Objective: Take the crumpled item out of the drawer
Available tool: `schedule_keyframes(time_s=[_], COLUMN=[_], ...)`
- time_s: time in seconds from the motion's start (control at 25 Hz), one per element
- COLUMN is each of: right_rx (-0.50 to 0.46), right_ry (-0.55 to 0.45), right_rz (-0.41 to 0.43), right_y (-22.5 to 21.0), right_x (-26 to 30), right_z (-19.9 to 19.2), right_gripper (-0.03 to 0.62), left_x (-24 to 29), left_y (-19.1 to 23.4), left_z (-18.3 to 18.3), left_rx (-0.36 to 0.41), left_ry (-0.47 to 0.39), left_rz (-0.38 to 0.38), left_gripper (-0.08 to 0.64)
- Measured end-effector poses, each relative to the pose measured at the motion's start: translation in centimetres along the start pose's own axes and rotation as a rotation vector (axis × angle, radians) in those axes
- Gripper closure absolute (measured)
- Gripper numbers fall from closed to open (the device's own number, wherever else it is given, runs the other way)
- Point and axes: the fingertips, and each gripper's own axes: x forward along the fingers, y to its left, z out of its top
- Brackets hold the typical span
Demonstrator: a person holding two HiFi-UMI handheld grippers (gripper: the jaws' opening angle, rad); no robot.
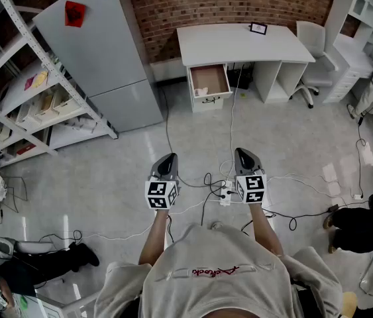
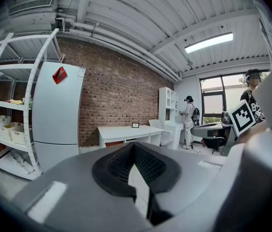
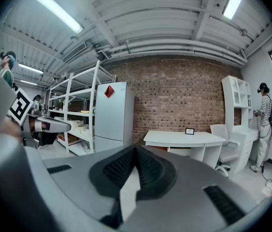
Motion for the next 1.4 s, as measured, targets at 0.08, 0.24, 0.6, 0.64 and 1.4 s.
schedule_keyframes(time_s=[0.08,0.24,0.6,0.64,1.4], right_rx=[-0.002,-0.002,0.025,0.024,0.032], right_ry=[0.0,0.003,-0.046,-0.043,-0.003], right_rz=[0.0,-0.002,0.017,0.018,0.086], right_y=[0.0,-0.4,-1.6,-1.9,-4.8], right_x=[0.1,0.1,-0.3,-0.2,0.5], right_z=[0.2,-0.1,0.5,0.4,-2.1], right_gripper=[0.58,0.58,0.58,0.58,0.58], left_x=[0.2,0.4,1.2,1.4,3.5], left_y=[0.0,-0.5,-1.4,-1.6,-5.2], left_z=[0.1,0.0,0.4,0.4,-1.2], left_rx=[-0.001,0.0,0.004,0.005,-0.012], left_ry=[0.002,0.005,0.006,0.007,0.04], left_rz=[-0.003,-0.006,0.003,0.005,0.042], left_gripper=[0.551,0.551,0.551,0.551,0.551])
